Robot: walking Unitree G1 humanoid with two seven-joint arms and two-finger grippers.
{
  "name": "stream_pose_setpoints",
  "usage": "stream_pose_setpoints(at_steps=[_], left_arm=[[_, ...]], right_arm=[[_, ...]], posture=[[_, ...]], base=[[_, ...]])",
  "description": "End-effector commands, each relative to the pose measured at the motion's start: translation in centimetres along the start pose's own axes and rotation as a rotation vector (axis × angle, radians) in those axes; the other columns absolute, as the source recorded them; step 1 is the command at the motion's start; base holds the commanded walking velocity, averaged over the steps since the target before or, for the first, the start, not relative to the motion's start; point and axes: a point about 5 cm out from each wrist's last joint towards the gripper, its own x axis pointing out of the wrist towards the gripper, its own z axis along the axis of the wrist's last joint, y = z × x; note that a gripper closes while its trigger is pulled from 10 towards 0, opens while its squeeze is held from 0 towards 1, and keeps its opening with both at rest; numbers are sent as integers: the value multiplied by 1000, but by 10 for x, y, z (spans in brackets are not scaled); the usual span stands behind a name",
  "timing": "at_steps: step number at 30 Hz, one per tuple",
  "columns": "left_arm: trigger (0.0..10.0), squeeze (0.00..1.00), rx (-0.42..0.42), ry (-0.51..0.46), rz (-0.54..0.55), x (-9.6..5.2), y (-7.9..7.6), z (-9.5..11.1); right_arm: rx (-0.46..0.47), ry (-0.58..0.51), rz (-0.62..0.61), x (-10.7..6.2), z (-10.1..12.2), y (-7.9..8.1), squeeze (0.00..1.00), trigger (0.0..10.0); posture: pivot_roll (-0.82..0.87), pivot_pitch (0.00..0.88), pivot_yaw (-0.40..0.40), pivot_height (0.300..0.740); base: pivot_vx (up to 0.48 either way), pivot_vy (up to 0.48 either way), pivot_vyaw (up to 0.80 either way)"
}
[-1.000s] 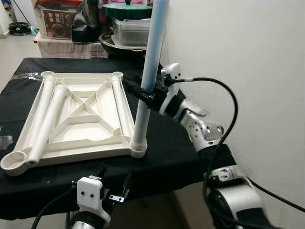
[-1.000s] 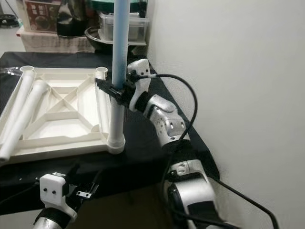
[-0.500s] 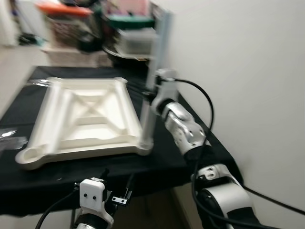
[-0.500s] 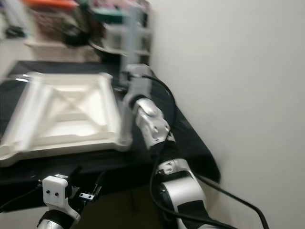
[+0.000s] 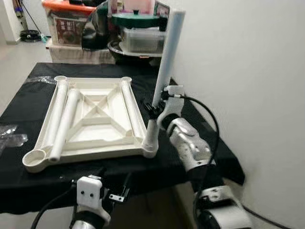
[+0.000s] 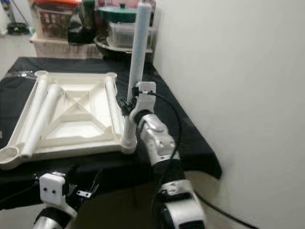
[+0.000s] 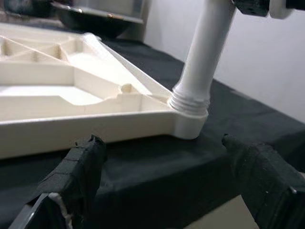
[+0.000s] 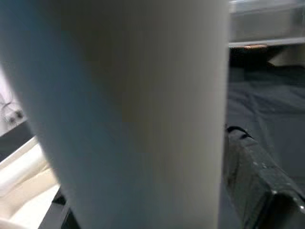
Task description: Building children table
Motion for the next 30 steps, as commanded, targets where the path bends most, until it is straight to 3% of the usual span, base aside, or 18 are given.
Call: stream_pose_setpoints(at_steps=[1,2,4,5,6,13,14,16,17,18,19,20,21,22,23,27,28,30], left_arm=[[10000,0,-22,10,-3,1,-1,-3],[10000,0,-23,9,-4,1,-1,-3],[10000,0,-23,9,-4,1,-1,-3],[10000,0,-23,8,-5,1,-1,-3],[10000,0,-22,6,-1,1,-1,-3],[10000,0,-21,4,9,1,-1,-2],[10000,0,-21,4,15,0,0,-2],[10000,0,-21,4,15,0,0,-2],[10000,0,-22,5,16,-1,0,-2],[10000,0,-23,7,11,-1,0,-2],[10000,0,-23,7,11,-1,0,-2],[10000,0,-28,10,3,0,1,-3],[10000,0,-28,10,3,0,1,-3],[10000,0,-32,13,-7,1,0,-3],[10000,0,-35,16,-24,3,0,-3],[10000,0,-37,16,-35,5,-1,-4],[10000,0,-38,15,-38,6,-1,-4],[10000,0,-40,10,-35,7,-2,-4]], right_arm=[[-9,-49,183,3,18,7,0,10000],[-66,-16,404,-2,16,9,0,10000],[-66,-16,404,-2,16,9,0,10000],[-112,47,527,-7,6,11,0,7098],[-126,132,540,-7,-8,10,0,0],[-137,225,404,-2,-26,7,0,0],[-121,225,75,4,-33,-7,0,0],[-121,225,75,4,-33,-7,0,0],[-93,173,-313,-3,-38,-26,0,0],[-40,159,-571,-18,-48,-29,0,0],[-40,159,-571,-18,-48,-29,0,0],[-2,146,-695,-30,-55,-25,0,1137],[-2,146,-695,-30,-55,-25,0,1137],[24,135,-685,-35,-56,-16,0,10000],[29,76,-508,-30,-46,0,0,10000],[16,-2,-362,-23,-29,6,0,10000],[16,-63,-256,-18,-16,7,1000,10000],[20,-137,-55,-7,10,8,1000,10000]], posture=[[147,0,-124,740],[154,0,-125,740],[154,0,-125,740],[164,0,-138,740],[167,0,-139,740],[179,0,-149,740],[185,0,-149,740],[185,0,-149,740],[170,0,-136,740],[159,0,-128,740],[159,0,-128,740],[138,0,-113,740],[138,0,-113,740],[122,0,-102,740],[109,0,-99,740],[106,0,-98,740],[111,0,-104,740],[115,0,-110,740]], base=[[0,0,0],[0,0,0],[0,0,0],[0,0,0],[0,0,0],[0,0,0],[0,0,0],[0,0,0],[0,0,0],[0,0,0],[0,0,0],[0,0,0],[0,0,0],[0,0,0],[0,0,0],[0,0,0],[0,0,0],[0,0,0]])
